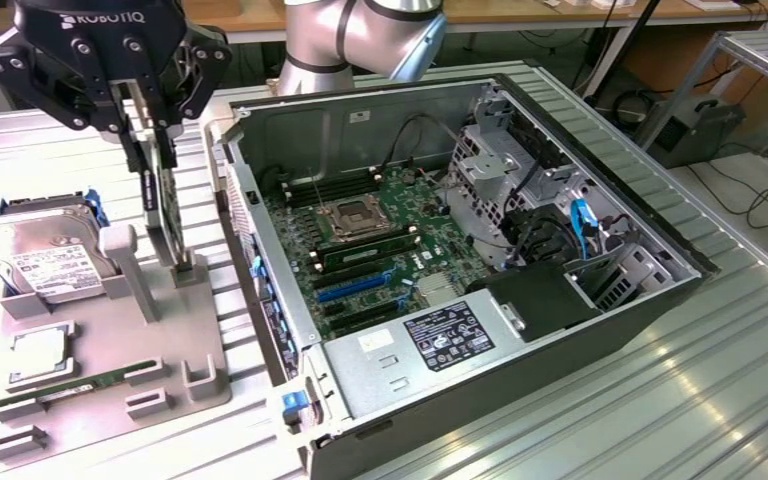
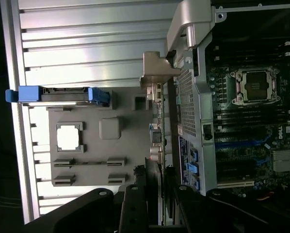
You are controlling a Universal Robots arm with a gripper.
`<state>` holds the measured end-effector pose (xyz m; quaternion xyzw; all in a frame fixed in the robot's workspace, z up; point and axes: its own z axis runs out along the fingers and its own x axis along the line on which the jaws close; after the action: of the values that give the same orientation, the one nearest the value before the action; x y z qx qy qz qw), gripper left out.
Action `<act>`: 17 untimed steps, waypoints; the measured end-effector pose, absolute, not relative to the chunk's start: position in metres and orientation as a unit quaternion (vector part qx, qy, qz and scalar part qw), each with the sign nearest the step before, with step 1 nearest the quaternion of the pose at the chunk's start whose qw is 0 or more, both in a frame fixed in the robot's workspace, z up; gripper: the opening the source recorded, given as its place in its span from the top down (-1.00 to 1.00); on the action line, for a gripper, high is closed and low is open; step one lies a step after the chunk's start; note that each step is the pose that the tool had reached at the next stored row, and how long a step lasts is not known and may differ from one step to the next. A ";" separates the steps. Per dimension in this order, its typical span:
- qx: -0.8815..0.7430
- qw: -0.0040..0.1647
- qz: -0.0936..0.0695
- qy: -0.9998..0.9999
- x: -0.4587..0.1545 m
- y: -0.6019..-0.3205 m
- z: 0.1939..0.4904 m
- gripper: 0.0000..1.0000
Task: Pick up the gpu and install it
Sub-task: 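Pick up the gpu and move the gpu toward the slot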
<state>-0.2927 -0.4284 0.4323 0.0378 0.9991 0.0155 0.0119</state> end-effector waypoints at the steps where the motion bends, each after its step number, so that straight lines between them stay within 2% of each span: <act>1: 0.038 0.012 0.016 0.999 -0.292 -0.428 0.432 0.47; 17: 0.038 0.012 0.016 0.999 -0.283 -0.428 0.432 0.47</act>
<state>-0.2828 -0.4284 0.4323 0.0378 0.9991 0.0155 0.0119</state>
